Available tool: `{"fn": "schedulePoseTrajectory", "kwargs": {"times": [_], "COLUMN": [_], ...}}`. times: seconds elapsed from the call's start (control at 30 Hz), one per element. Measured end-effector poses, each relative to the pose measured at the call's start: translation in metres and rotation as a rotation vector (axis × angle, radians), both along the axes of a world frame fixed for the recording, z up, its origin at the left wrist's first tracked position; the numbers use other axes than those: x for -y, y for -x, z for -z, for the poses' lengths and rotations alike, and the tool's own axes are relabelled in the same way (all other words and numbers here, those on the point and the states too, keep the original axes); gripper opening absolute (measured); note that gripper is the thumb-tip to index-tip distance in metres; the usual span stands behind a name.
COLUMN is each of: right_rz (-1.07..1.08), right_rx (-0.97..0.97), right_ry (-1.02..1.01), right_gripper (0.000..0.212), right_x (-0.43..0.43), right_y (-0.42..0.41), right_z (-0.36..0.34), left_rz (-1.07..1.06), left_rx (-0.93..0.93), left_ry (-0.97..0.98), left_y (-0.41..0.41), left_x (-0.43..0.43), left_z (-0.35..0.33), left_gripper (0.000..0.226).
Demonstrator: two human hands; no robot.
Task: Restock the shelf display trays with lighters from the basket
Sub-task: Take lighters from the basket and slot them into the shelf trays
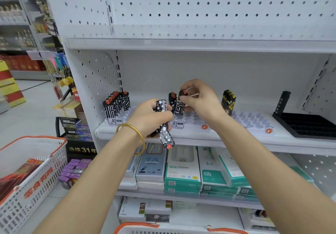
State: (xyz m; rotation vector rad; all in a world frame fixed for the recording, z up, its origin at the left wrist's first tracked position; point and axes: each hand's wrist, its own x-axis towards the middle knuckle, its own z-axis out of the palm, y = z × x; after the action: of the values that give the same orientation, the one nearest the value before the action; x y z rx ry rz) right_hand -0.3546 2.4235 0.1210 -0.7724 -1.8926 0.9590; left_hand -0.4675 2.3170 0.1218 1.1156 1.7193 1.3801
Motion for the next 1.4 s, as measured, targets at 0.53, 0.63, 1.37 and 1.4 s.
{"fn": "schedulePoseTrajectory", "kwargs": {"times": [0.53, 0.63, 1.37, 1.4], "right_rz": [-0.130, -0.127, -0.155, -0.204], "right_rx": [0.130, 0.200, 0.184, 0.142], "right_ry": [-0.158, -0.208, -0.177, -0.106], "right_gripper": [0.018, 0.018, 0.027, 0.021], "right_x": [0.015, 0.012, 0.038, 0.046], "right_y": [0.121, 0.135, 0.093, 0.082], "right_z": [-0.016, -0.008, -0.015, -0.014], "left_rz": [-0.267, -0.247, -0.184, -0.193], "left_rx": [0.091, 0.066, 0.285, 0.320], "left_ry": [-0.200, -0.206, -0.324, -0.349], "left_y": [0.068, 0.072, 0.061, 0.057], "left_x": [0.052, 0.055, 0.056, 0.055], "left_z": [0.018, 0.020, 0.022, 0.021], "left_gripper": [0.018, 0.018, 0.017, 0.015]}}
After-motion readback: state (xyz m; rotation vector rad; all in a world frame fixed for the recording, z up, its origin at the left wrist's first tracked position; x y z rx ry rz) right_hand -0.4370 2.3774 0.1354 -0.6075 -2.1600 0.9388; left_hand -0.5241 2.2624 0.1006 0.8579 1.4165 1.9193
